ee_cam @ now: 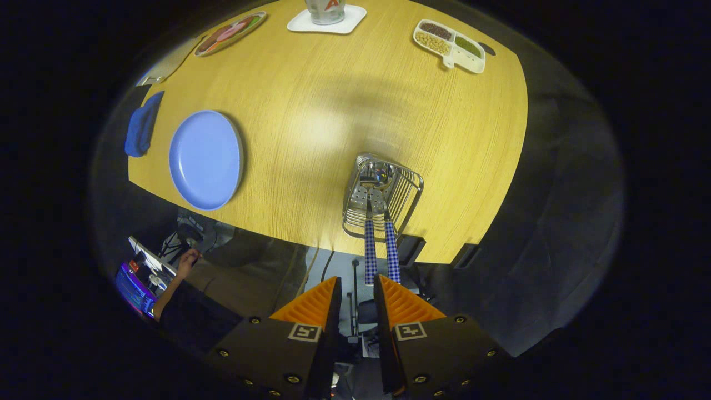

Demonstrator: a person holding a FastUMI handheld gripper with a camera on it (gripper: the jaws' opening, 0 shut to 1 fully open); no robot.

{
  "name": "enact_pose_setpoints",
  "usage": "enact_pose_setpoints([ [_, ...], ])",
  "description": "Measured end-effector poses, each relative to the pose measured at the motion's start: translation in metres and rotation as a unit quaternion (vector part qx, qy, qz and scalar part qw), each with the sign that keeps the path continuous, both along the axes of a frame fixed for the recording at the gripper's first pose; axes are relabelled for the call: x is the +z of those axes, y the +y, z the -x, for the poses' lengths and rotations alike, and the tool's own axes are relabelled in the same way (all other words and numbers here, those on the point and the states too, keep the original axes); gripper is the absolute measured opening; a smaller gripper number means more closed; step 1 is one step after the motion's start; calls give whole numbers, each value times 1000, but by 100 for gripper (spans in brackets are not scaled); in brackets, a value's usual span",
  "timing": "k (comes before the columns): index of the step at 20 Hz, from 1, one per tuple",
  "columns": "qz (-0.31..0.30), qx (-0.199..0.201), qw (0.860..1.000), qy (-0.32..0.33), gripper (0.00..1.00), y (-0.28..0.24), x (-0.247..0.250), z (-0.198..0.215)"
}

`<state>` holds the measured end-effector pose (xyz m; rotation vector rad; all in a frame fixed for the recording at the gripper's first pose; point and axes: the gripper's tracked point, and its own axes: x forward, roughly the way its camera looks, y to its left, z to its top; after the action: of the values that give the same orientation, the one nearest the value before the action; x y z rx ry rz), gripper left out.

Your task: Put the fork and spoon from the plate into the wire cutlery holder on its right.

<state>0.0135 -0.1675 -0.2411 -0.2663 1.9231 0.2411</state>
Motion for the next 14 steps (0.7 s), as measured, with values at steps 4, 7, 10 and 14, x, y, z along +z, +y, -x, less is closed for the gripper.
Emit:
enact_pose_setpoints([
  [4, -33, -17, 996, -87, 34, 25, 9, -5],
  [7, -41, -13, 984, -173, 35, 37, 17, -20],
  [10, -53, -24, 957, -286, 46, 61, 24, -38],
  [14, -76, -47, 897, -433, 74, 90, 52, -60],
])
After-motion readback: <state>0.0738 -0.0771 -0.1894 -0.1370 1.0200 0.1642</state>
